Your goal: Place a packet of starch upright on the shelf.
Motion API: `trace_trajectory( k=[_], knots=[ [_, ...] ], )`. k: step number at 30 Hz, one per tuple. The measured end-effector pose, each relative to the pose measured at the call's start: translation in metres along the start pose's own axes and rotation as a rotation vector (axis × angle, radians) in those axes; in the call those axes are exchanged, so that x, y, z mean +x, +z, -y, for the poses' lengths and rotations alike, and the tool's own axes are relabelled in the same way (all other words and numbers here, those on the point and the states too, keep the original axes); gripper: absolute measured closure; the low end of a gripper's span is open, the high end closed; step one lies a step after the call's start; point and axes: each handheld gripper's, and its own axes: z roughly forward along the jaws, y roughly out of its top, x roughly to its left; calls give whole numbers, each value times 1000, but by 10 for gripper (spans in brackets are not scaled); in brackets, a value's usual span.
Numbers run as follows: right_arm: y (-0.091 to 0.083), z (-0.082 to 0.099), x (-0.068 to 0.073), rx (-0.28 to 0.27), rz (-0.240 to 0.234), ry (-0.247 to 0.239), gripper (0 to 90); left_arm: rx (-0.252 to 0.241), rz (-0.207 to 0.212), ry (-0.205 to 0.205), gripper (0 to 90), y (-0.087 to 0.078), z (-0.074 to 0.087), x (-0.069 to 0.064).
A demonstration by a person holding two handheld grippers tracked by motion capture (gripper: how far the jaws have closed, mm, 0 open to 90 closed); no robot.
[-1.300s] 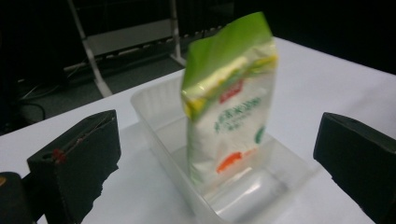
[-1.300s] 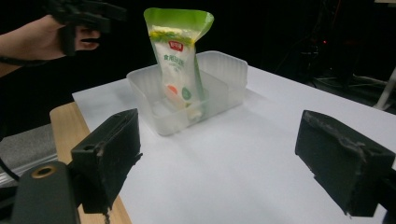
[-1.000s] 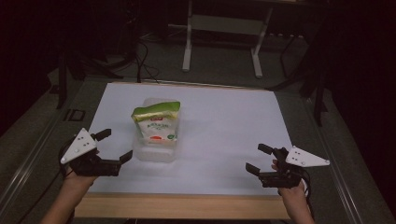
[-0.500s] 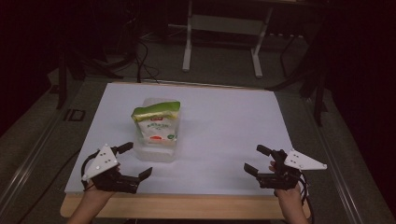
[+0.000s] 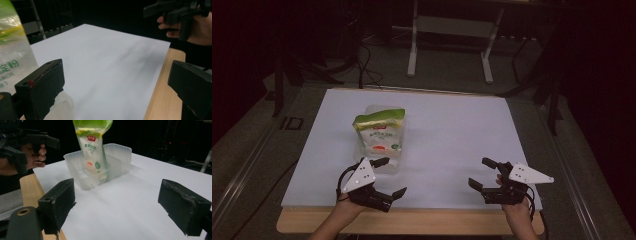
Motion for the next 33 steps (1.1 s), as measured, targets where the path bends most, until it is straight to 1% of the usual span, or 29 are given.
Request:
trace_trajectory(
  k=[2,6,11,13,14,17,18,21,26,33],
  knots=[
    [1,1,0,2,4,-6,139,3,4,2,8,3,3,-1],
    [3,4,-1,-2,2,-4,140,12,-6,18,8,6,7,-2],
    [9,10,0,26,6,-24,140,16,-9,22,8,8,13,-2],
    [10,11,0,26,2,-22,140,16,-9,24,8,8,14,-2],
    [11,12,0,25,1,-21,141,24,-9,31,9,10,18,-2],
    [11,14,0,28,9,-41,141,32,-14,39,9,13,24,-1],
    [11,15,-1,38,13,-43,141,38,-16,43,9,14,25,-1],
    [11,17,-3,45,21,-40,140,53,-14,50,8,16,29,-2],
    [10,19,-6,44,24,-28,141,63,-16,67,8,18,34,-2],
    [10,19,-5,43,21,-33,146,42,-21,59,9,14,33,0]
  ],
)
